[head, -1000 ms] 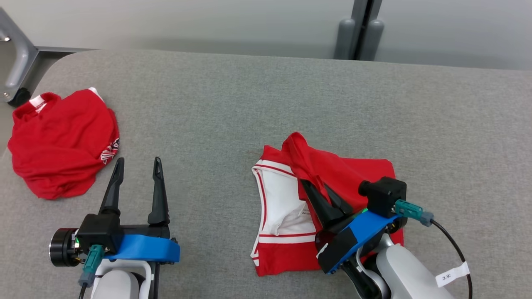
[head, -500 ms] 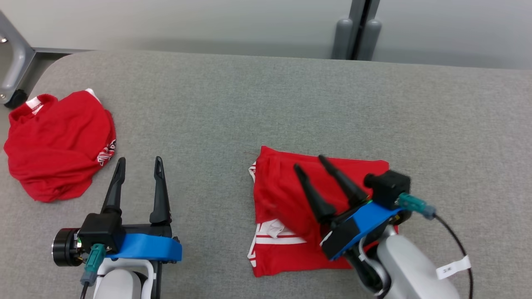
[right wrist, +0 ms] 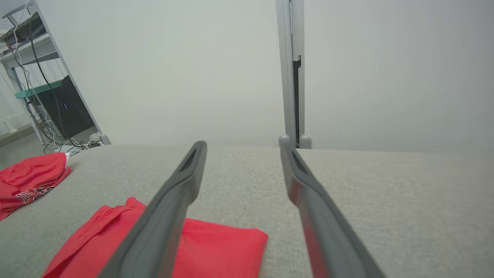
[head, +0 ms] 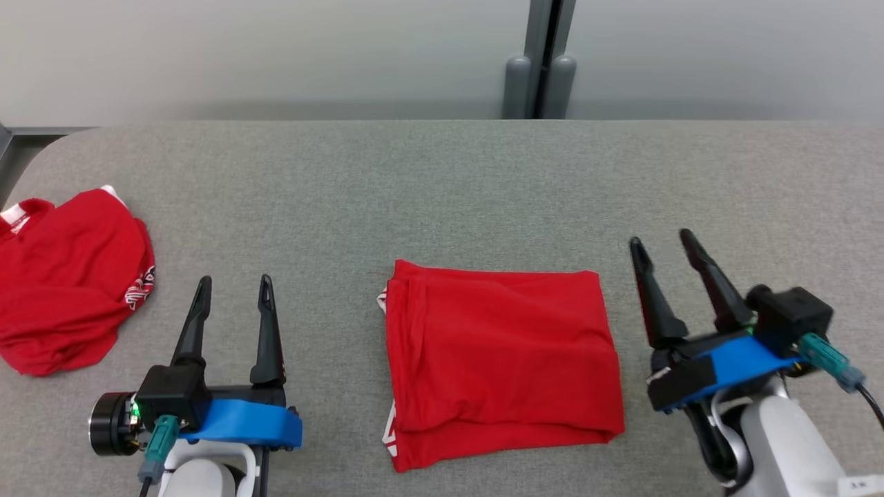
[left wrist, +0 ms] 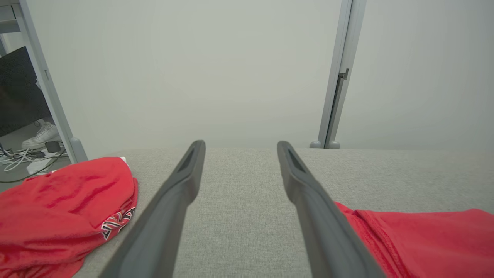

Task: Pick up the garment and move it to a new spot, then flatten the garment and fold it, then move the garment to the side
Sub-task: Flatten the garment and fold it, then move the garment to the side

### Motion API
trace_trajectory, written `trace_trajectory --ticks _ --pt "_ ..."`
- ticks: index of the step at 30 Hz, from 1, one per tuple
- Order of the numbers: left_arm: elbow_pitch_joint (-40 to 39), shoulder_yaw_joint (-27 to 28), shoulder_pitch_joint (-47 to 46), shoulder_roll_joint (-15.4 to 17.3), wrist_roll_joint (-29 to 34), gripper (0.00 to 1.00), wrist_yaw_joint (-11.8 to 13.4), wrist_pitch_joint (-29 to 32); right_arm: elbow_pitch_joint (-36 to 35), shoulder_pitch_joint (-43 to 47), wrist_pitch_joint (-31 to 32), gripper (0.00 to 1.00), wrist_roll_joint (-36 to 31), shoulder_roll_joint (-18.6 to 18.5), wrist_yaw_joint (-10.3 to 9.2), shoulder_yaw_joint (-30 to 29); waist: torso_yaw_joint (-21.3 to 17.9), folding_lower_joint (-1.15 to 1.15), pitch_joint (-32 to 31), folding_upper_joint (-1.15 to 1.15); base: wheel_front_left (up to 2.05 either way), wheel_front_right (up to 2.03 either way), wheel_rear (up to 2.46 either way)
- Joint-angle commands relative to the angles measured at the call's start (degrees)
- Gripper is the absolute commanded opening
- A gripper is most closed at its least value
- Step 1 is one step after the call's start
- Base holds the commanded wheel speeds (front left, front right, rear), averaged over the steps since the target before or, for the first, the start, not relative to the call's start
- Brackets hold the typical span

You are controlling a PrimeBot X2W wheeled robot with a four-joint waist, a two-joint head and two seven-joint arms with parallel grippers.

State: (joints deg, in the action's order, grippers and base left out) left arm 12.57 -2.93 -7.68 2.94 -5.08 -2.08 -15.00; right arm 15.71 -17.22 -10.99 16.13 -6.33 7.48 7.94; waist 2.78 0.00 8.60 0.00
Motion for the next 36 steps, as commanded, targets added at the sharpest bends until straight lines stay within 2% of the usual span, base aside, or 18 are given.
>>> trace_trajectory --ticks 1,8,16,25,36 --pt "0.05 0.06 0.44 -0.07 0.13 1.0 0.13 -0.26 -1.05 1.65 -0.07 1.0 -0.78 -0.32 0.04 -1.46 -0.68 0.0 -0.54 0.0 0.0 0.0 0.0" --pt "0.5 0.72 2.44 -0.09 0.14 1.0 0.94 -0.26 -5.51 8.31 1.18 1.0 -2.84 0.83 0.04 -7.93 -2.04 0.0 -2.03 0.0 0.0 0.0 0.0" --pt "0.94 0.98 3.59 -0.07 0.46 1.0 0.9 -0.26 -9.8 13.95 2.74 1.0 -4.48 2.38 0.04 -11.03 -1.6 0.0 -3.09 0.0 0.0 0.0 0.0" --pt "0.54 0.76 4.56 0.06 0.52 1.0 0.96 -0.26 -13.9 17.4 5.17 1.0 -6.44 3.38 0.04 -11.51 -0.53 0.0 -4.21 0.0 0.0 0.0 0.0" --pt "0.49 0.58 4.64 0.28 0.13 1.0 1.29 -0.26 -14.51 18.28 6.66 1.0 -6.26 3.47 0.04 -11.53 0.08 0.0 -4.41 0.0 0.0 0.0 0.0"
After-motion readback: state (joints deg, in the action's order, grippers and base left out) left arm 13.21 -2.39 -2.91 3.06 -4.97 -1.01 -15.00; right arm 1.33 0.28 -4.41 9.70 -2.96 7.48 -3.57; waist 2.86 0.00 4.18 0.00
